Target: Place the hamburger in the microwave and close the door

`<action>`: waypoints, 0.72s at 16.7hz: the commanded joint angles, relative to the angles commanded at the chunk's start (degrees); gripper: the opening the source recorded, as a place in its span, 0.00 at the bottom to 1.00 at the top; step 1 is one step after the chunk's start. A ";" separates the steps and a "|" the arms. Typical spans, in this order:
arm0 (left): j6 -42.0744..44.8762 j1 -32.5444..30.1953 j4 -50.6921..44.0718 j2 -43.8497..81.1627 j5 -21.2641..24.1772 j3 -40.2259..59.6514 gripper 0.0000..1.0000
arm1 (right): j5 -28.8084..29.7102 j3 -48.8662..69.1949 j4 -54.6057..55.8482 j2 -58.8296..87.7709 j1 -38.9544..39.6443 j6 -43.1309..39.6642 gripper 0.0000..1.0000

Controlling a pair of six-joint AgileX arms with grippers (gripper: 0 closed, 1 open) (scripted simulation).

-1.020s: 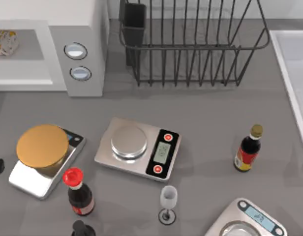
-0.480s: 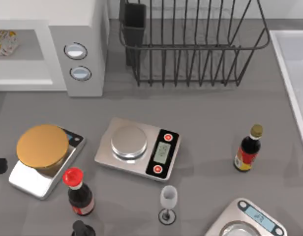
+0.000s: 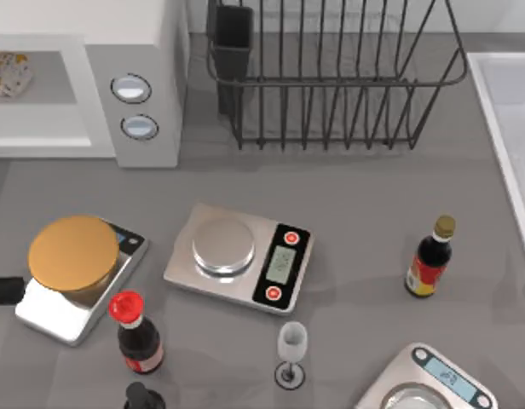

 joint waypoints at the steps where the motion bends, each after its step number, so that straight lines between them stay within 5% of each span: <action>1: -0.02 -0.69 0.14 -0.06 -0.69 -0.21 0.00 | 0.00 0.00 0.00 0.00 0.00 0.00 1.00; 7: 0.45 -0.02 -0.19 0.60 -0.20 0.54 0.00 | 0.00 0.00 0.00 0.00 0.00 0.00 1.00; 12: 7.91 10.99 -5.83 12.82 7.83 11.92 0.00 | 0.00 0.00 0.00 0.00 0.00 0.00 1.00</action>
